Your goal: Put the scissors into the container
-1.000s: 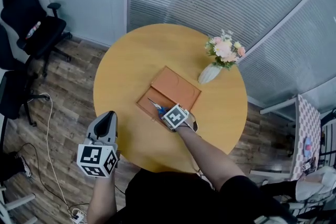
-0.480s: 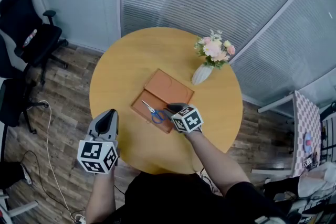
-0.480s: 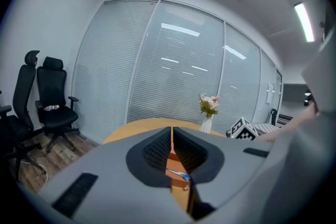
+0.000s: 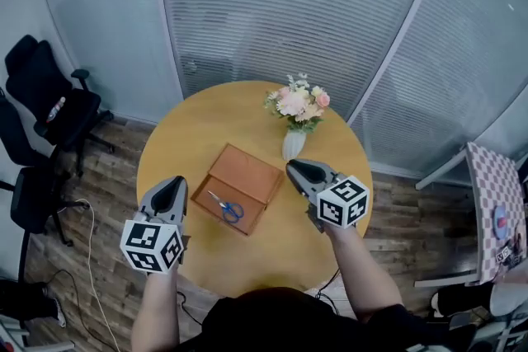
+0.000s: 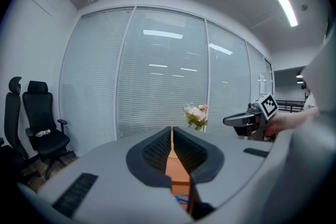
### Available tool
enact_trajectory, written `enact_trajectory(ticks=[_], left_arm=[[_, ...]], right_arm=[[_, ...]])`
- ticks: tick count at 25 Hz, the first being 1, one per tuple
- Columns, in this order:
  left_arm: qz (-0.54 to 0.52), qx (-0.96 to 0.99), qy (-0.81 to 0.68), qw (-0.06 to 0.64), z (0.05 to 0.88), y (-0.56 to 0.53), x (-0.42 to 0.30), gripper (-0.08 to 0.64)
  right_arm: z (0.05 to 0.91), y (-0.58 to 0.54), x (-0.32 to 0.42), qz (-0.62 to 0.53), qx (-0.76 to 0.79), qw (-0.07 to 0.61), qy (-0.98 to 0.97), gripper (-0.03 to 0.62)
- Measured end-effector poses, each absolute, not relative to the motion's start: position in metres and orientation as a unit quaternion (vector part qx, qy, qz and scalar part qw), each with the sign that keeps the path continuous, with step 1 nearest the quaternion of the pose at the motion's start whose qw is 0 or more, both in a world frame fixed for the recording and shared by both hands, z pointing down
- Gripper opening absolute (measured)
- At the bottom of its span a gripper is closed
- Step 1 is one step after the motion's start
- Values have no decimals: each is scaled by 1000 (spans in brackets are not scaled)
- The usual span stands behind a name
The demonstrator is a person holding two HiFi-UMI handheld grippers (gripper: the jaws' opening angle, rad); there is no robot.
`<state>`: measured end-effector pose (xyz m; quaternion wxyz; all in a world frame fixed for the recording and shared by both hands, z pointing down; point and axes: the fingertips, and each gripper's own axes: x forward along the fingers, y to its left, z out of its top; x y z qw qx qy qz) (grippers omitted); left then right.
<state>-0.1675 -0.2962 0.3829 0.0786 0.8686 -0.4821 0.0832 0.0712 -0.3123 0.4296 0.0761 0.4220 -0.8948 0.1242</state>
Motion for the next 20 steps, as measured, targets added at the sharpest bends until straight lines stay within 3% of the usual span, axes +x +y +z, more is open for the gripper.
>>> enact_trajectory(ticks=[10,13,20], left_arm=[[52,862,-502,52,336,-266,-91,23],[24,863,-501,69,328,-254,-75,23],[57,856,-512,37,331,-245,-66,23]], right_arm=[[340,-264,136,23,416,-9,-909,41],[328,-252,140,29,395,-50,-917,40],[312,-236,146,29,385,-94,-918,35]])
